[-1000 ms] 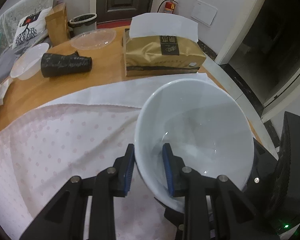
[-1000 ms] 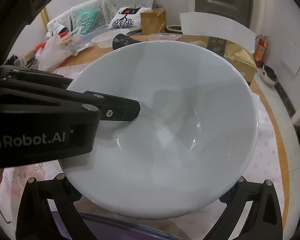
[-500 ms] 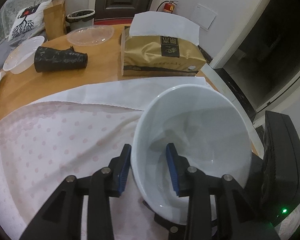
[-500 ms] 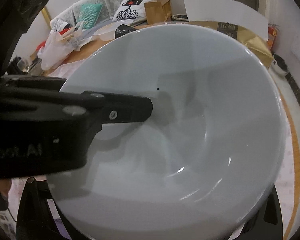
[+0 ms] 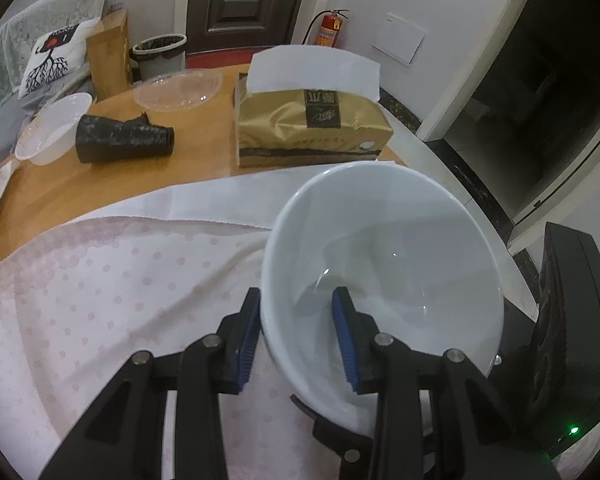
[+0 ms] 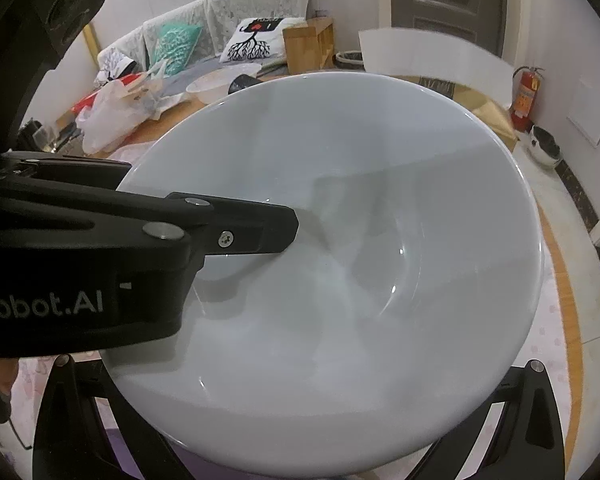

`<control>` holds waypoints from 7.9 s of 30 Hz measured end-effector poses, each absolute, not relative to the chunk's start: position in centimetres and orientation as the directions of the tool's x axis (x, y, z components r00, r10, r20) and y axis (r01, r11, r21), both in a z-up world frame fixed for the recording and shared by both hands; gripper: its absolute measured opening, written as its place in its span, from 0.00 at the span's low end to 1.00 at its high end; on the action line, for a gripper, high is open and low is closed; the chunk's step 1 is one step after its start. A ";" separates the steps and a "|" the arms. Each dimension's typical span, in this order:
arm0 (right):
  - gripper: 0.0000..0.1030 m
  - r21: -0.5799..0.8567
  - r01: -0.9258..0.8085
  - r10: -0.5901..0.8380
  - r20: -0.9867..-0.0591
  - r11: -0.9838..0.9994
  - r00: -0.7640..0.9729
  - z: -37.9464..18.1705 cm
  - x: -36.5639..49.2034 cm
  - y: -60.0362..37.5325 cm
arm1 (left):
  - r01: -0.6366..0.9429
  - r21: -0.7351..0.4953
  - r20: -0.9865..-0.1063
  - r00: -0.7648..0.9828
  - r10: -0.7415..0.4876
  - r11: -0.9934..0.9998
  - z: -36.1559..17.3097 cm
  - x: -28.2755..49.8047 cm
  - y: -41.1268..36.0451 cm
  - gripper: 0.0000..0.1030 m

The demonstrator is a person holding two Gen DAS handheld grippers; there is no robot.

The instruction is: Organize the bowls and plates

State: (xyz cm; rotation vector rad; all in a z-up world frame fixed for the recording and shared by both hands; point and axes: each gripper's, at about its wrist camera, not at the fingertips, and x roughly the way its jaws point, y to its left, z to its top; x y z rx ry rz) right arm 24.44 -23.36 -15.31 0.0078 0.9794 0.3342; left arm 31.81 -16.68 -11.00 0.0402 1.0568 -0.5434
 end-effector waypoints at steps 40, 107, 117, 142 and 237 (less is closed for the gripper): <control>0.97 0.126 -0.268 0.264 -0.775 0.955 0.574 -10.5 14.7 -25.6 | 0.485 -0.151 -0.810 0.439 -0.389 0.861 -5.6 21.5 -19.0 0.30; 0.97 0.085 -0.315 0.240 -0.836 0.945 0.493 -13.4 6.6 -25.1 | 0.476 -0.195 -0.849 0.355 -0.390 0.858 -9.7 13.8 -18.2 0.31; 0.97 0.084 -0.325 0.245 -0.833 0.942 0.495 -13.4 6.3 -25.3 | 0.479 -0.173 -0.857 0.358 -0.371 0.861 -9.7 13.8 -18.5 0.31; 0.97 0.108 -0.302 0.262 -0.804 0.947 0.534 -10.1 3.5 -26.6 | 0.450 -0.114 -0.807 0.478 -0.347 0.886 -5.7 11.2 -16.6 0.58; 0.98 0.125 -0.335 0.356 -0.406 0.934 0.842 2.1 1.6 -26.0 | -0.129 -0.007 -0.363 0.924 0.118 0.992 1.8 0.7 -0.1 1.00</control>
